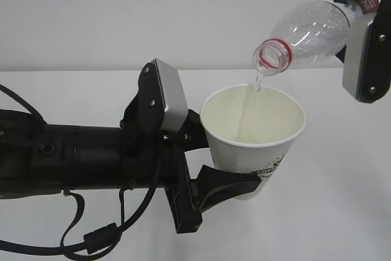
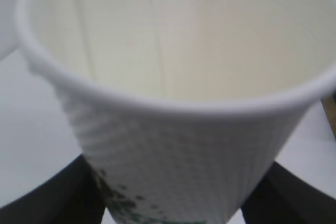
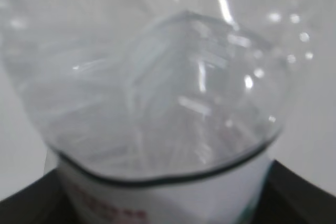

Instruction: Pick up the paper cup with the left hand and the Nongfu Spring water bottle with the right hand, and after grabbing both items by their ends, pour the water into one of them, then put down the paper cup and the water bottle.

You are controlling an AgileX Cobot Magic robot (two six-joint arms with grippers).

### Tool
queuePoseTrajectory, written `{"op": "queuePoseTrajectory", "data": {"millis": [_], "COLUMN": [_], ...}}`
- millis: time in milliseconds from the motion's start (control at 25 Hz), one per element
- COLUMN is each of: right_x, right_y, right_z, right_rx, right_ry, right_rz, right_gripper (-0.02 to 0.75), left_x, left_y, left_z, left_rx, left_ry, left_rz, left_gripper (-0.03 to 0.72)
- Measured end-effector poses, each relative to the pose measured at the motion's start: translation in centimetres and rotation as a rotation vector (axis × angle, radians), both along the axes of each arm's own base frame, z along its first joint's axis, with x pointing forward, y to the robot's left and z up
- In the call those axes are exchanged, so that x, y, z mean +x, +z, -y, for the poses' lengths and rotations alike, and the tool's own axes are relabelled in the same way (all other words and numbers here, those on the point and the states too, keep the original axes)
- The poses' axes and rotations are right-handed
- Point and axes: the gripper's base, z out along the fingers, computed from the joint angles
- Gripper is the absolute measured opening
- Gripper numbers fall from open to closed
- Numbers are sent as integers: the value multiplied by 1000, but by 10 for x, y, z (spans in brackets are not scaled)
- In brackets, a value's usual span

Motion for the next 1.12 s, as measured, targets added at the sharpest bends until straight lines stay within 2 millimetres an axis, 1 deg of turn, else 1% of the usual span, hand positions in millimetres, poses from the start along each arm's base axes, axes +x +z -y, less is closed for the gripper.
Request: {"op": "queuePoseTrajectory", "data": {"millis": [1120], "right_x": [0], "right_y": [0], "right_z": [0], "right_rx": [-6], "right_ry": [1], "right_rz": [3], "right_gripper": [522], "left_x": [0], "left_y": [0], "left_z": [0], "left_rx": [0], "left_ry": [0], "left_rz": [0], "left_gripper": [508]}}
